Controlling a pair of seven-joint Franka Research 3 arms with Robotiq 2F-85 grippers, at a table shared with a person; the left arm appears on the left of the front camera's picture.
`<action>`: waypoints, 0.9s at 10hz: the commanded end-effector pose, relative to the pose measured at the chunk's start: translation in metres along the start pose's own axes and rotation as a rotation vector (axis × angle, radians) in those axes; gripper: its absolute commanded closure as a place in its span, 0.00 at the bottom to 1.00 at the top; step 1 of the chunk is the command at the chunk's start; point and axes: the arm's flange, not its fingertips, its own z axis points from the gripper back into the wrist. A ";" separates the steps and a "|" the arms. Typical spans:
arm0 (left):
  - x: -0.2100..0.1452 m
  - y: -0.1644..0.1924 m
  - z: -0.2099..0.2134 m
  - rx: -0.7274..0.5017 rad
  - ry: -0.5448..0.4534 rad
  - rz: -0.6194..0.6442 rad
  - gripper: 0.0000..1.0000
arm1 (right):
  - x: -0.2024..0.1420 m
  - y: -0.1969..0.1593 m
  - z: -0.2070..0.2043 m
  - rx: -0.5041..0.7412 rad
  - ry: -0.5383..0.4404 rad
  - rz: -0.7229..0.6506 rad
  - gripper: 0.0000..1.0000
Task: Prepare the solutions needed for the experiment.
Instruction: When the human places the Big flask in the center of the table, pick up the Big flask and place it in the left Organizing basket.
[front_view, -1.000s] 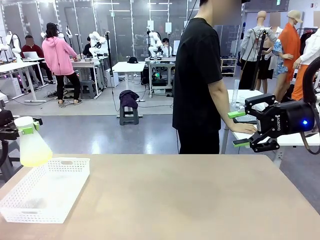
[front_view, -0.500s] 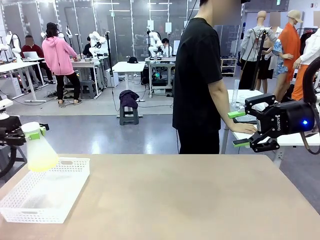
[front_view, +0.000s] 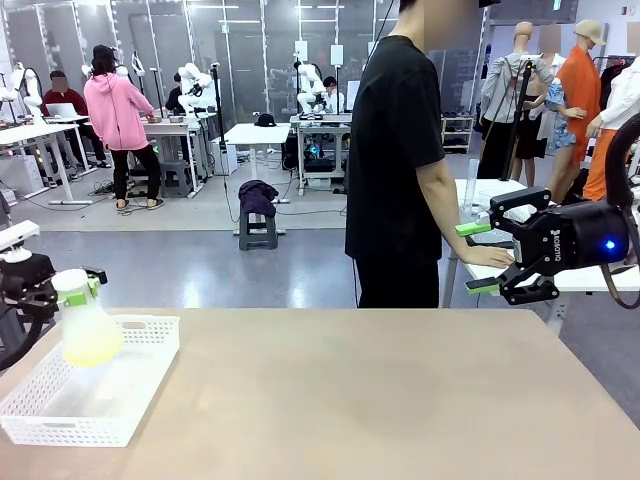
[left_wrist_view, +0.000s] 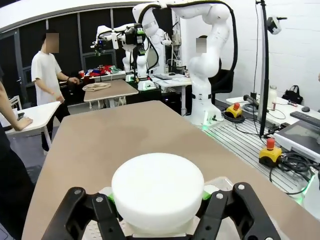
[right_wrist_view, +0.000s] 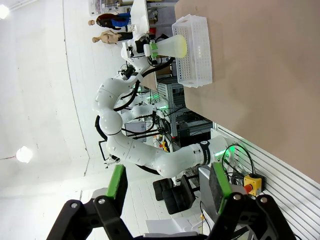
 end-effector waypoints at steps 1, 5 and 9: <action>-0.011 0.012 0.002 -0.030 0.001 -0.039 0.76 | 0.000 0.002 0.000 0.012 -0.001 0.003 0.17; -0.040 0.014 -0.008 -0.072 0.045 0.041 0.76 | 0.000 0.002 0.000 0.012 -0.001 0.003 0.17; -0.060 0.016 -0.007 -0.076 0.065 0.098 0.76 | 0.000 0.002 0.000 0.012 -0.001 0.003 0.17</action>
